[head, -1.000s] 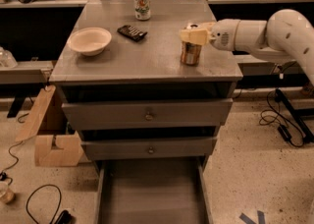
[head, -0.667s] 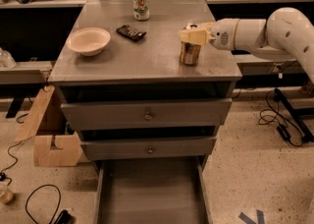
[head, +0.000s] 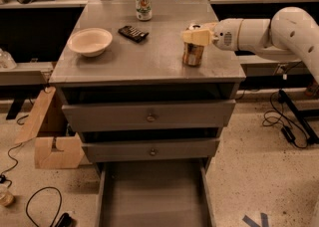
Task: Pick orange can from bottom drawer and place on counter
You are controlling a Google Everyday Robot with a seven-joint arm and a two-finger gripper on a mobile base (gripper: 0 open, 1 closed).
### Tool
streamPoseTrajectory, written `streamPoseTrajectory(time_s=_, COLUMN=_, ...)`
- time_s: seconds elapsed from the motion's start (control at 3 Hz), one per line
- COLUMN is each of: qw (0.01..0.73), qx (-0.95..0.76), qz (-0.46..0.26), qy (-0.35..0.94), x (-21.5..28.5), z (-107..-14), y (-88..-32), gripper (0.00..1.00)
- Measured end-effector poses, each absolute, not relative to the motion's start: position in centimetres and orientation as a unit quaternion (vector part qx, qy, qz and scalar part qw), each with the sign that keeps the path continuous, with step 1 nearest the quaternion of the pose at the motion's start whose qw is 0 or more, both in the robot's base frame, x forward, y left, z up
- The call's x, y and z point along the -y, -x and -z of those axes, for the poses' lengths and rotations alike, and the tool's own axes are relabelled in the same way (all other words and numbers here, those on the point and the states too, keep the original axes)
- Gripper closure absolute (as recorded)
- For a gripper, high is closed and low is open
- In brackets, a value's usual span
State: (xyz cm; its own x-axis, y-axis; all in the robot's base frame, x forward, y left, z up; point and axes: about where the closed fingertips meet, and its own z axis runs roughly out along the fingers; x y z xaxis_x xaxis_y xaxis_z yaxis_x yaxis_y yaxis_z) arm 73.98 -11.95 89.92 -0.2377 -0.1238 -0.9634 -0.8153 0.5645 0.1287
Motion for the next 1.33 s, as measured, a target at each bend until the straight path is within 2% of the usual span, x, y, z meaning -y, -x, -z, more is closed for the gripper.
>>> streamPoseTrajectory(time_s=0.33, qw=0.522, qx=-0.714, qz=-0.331, qy=0.329, x=11.9, z=-89.9, y=-74.0, gripper=0.12)
streamPoseTrajectory(time_s=0.67, qw=0.522, qx=-0.713, qz=-0.332, qy=0.330, x=11.7, z=-89.9, y=-74.0, gripper=0.00)
streamPoseTrajectory(time_s=1.33, qw=0.519, qx=-0.704, qz=-0.325, qy=0.361, x=11.9, z=-92.3, y=-74.0, gripper=0.00)
